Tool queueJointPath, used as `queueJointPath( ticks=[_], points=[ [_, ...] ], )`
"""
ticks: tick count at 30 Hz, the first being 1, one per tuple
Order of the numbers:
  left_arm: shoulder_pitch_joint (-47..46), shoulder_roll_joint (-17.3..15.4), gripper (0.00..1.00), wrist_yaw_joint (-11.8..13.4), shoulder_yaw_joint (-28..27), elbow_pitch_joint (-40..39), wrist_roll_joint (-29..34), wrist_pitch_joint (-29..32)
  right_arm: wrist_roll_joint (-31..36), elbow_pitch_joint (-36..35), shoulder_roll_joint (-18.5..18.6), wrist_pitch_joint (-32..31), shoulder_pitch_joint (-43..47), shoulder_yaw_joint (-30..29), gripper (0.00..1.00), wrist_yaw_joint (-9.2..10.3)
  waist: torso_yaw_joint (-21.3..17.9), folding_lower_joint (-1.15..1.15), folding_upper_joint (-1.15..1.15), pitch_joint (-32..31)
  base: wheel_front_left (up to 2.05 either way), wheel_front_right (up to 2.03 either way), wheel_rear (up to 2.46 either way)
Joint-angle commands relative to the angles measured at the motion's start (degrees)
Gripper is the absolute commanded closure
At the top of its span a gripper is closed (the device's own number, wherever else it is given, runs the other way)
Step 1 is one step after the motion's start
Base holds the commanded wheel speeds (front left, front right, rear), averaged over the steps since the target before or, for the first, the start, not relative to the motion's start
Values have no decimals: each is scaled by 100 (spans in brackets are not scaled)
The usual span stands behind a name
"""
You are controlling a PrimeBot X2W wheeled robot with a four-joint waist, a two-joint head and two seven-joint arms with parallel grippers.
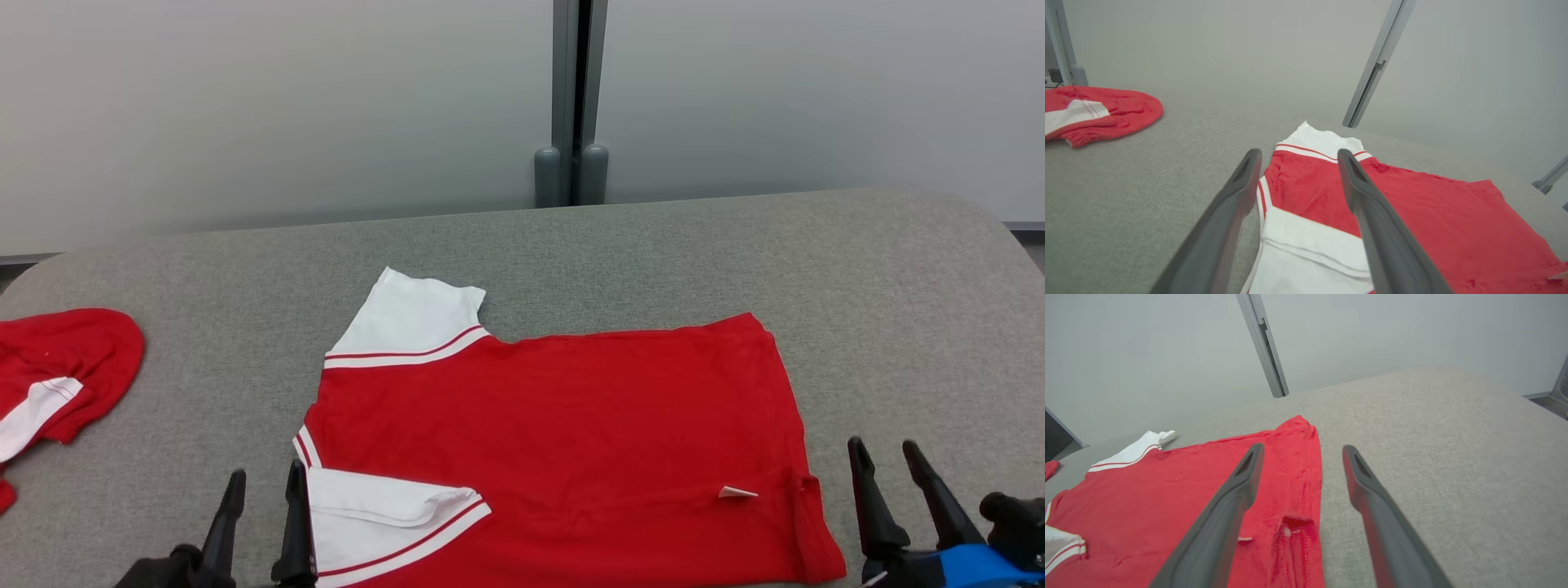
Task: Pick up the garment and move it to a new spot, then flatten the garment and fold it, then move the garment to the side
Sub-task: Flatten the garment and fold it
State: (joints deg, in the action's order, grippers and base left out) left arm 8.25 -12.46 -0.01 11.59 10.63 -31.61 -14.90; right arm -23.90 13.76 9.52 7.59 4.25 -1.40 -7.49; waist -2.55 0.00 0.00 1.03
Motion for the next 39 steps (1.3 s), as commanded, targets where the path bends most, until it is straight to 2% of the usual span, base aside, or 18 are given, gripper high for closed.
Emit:
queueJointPath(
  ticks=[1,7,13,20,23,39],
  points=[
    [-169,51,0,28,-86,-178,198,-31,125,-129,-52,170,-169,-45,0,0,-7,0,0,3,0,0,0],
    [-446,288,0,-61,-330,-591,922,-32,524,-466,-252,577,-437,74,0,0,-31,0,0,7,0,0,0],
    [-573,545,0,3,-611,-699,1494,-33,915,-590,-471,719,-490,190,0,0,-21,0,0,-27,0,0,0],
    [-494,592,0,79,-756,-466,2062,-34,1273,-538,-612,756,-322,345,0,0,43,0,0,-26,0,0,0],
    [-495,609,0,117,-828,-309,2116,-34,1381,-494,-632,757,-272,355,0,0,73,0,0,-39,0,0,0],
    [-660,651,0,-90,-884,135,2119,-30,1516,-257,-665,716,-246,175,0,0,90,0,0,-62,0,0,0]
  ],
)
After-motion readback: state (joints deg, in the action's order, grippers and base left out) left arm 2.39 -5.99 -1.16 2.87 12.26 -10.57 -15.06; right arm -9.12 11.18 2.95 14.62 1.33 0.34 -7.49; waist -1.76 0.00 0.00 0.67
